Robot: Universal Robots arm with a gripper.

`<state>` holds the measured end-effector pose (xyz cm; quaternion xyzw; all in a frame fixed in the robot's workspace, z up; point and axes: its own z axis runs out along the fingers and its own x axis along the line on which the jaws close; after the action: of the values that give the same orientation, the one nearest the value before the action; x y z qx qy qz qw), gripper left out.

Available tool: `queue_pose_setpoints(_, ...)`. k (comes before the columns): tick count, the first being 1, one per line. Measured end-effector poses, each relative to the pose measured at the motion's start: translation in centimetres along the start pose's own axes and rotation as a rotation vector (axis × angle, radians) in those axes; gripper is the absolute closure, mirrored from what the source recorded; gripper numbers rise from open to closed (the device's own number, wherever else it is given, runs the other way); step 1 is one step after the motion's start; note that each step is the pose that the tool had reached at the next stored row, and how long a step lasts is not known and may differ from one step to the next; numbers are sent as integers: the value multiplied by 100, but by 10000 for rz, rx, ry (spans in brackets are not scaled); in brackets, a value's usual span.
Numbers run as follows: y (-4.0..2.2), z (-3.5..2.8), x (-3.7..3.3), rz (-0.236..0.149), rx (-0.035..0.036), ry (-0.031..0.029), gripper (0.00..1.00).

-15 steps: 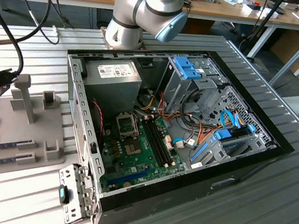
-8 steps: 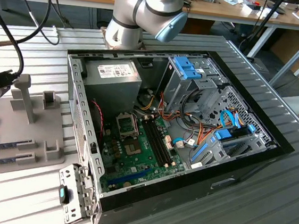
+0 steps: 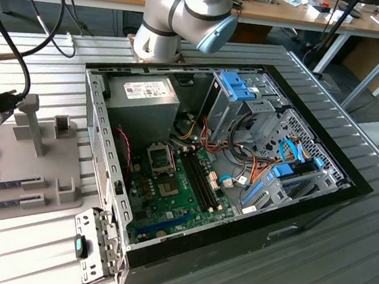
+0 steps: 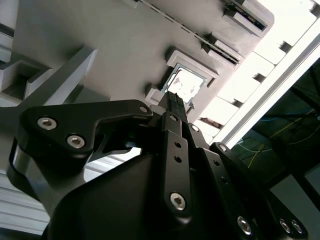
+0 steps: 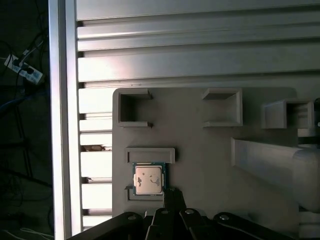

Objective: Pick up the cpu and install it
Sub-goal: 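Reach for the cpu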

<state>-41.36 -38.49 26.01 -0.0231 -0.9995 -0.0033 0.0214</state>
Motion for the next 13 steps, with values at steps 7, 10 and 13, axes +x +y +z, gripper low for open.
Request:
queue_pose_setpoints(7,0,27,-1,0,0,0,89)
queue_pose_setpoints(10,1,40,-1,1,-1,-2,89)
queue_pose_setpoints(13,7,58,11,0,0,-1,89)
